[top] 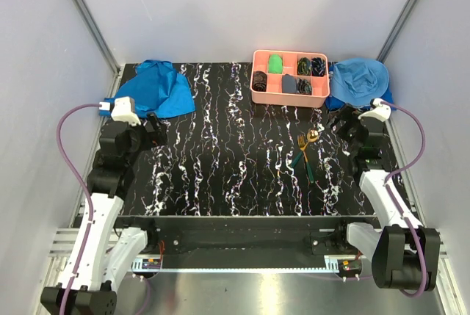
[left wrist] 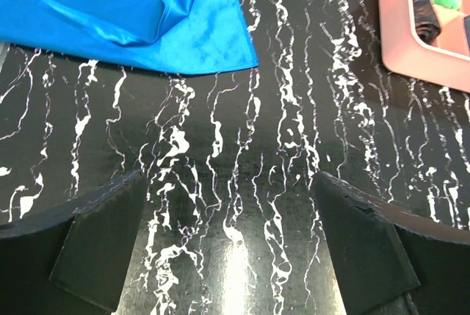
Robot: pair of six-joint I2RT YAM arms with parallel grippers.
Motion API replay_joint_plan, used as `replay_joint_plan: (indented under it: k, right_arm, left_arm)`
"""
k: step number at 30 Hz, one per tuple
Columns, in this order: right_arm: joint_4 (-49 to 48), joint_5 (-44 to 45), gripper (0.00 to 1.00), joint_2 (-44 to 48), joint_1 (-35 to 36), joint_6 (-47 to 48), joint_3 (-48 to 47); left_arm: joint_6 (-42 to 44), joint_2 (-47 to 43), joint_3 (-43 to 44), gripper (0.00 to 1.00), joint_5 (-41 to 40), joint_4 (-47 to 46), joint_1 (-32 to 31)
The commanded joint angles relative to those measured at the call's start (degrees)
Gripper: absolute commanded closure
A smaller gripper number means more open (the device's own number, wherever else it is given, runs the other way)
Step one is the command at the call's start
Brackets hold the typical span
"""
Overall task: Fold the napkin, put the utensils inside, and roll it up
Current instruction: Move the napkin to the centre of the board
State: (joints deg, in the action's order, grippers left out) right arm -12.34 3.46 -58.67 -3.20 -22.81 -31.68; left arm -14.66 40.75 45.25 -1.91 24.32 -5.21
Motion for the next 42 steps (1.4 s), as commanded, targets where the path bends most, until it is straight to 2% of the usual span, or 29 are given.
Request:
replay_joint_plan:
  k: [1, 3, 6, 11, 15, 18, 20, 24, 30, 35, 42]
  right_arm:
    - [-0.6, -0.1, 0.0, -0.4, -0.1, -0.3, -2.3]
    - [-0.6, 0.1, 0.0, -0.6, -0.1, -0.2, -2.3]
    - [-0.6, 0.1, 0.0, -0.8, -0.1, -0.3, -2.5]
    - [-0.6, 0.0, 0.0, -1.3, -0.1, -0.2, -2.6]
    - [-0.6, -0.9, 0.0, -1.7, -0.1, -0.7, -2.9]
    - [-0.5, -1.7, 0.0, -2.0, -0.1, -0.8, -3.0]
    - [-0.4, -1.7, 0.0, -2.1, -0.1, -0.7, -3.1]
    - [-0.1, -2.3, 0.0, -2.1, -0.1, -0.9, -3.4]
    - [0.0, -3.0, 0.0, -1.8, -0.1, -1.2, -3.3]
    - [0.3, -3.1, 0.0, -1.5, -0.1, -1.1, -3.4]
    - [0.3, -3.2, 0.0, -1.9, -0.1, -1.3, -3.6]
  left_arm:
    - [0.7, 1.0, -0.1, 0.01, -2.8, -2.3, 0.3]
    - [1.6, 2.2, -0.1, 0.01, -2.1, -1.2, 0.3]
    - [3.7, 5.6, 1.0, 0.01, 3.2, 0.2, 0.3]
    - [4.3, 10.7, 3.4, 0.01, 4.6, 1.1, 0.0]
    - [5.2, 17.4, 9.6, 0.01, 0.3, 1.7, -3.2]
    - [6.7, 27.2, 16.7, 0.02, -3.9, 3.0, -7.7]
    - [8.6, 36.2, 21.3, 0.04, -6.1, 5.1, -10.0]
    - [10.6, 53.5, 34.0, 0.13, -9.8, 7.1, -10.3]
    - [9.8, 71.6, 47.8, 0.22, -10.6, 8.8, -10.3]
    - [9.0, 80.3, 57.1, 0.26, -11.0, 10.0, -10.3]
    - [9.5, 87.1, 62.4, 0.39, -10.8, 11.2, -8.8]
